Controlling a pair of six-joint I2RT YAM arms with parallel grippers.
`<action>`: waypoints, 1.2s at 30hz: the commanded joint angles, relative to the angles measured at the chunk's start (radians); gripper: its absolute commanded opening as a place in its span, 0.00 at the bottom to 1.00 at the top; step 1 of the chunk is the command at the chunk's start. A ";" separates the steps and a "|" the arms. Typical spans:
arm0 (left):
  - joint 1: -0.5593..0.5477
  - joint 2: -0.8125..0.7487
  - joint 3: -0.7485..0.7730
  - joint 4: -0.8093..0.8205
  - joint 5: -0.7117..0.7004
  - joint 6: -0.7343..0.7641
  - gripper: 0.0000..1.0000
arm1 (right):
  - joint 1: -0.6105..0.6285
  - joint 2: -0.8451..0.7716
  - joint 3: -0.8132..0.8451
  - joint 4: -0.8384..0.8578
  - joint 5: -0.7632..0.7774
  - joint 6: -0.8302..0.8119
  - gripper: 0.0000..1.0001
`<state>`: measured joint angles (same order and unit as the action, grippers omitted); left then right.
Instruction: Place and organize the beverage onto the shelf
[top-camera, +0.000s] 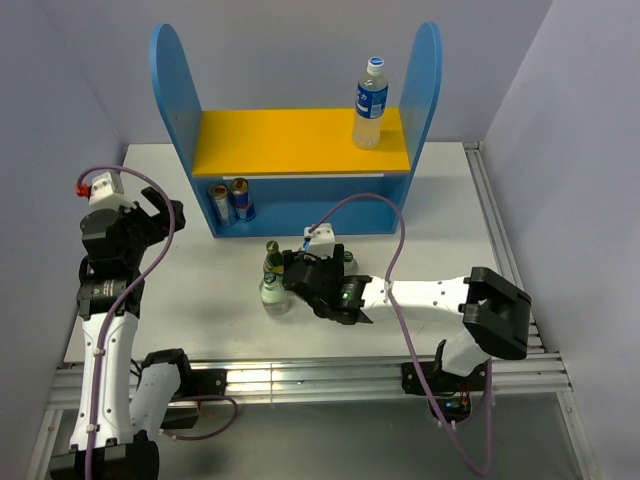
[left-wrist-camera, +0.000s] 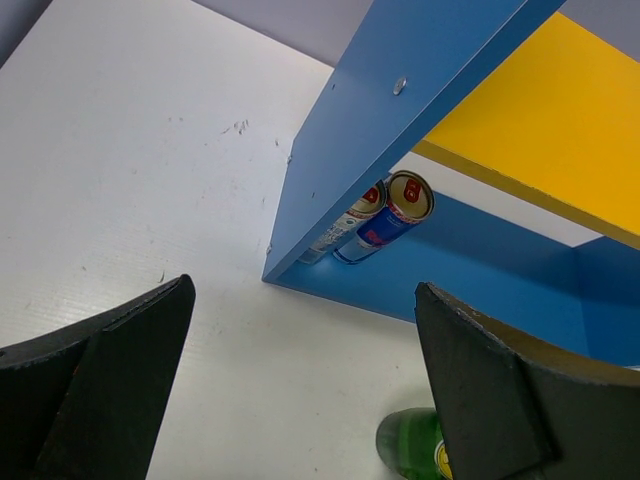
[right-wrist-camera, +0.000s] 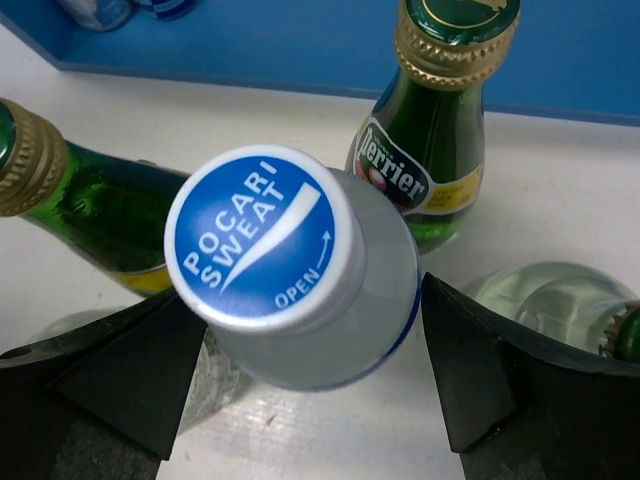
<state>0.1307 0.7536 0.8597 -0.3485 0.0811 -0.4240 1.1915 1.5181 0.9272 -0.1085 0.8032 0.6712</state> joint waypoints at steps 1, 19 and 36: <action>0.007 -0.020 0.009 0.034 0.014 0.002 0.98 | 0.005 0.022 -0.014 0.105 0.100 -0.016 0.91; 0.015 -0.030 0.009 0.031 0.020 0.002 0.98 | 0.089 -0.016 0.097 -0.067 0.205 0.001 0.03; 0.021 -0.030 0.007 0.032 0.020 -0.001 0.98 | 0.131 -0.165 0.795 -0.255 0.306 -0.510 0.00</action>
<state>0.1444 0.7410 0.8593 -0.3485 0.0868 -0.4240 1.3521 1.3487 1.5967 -0.4892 1.0180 0.3683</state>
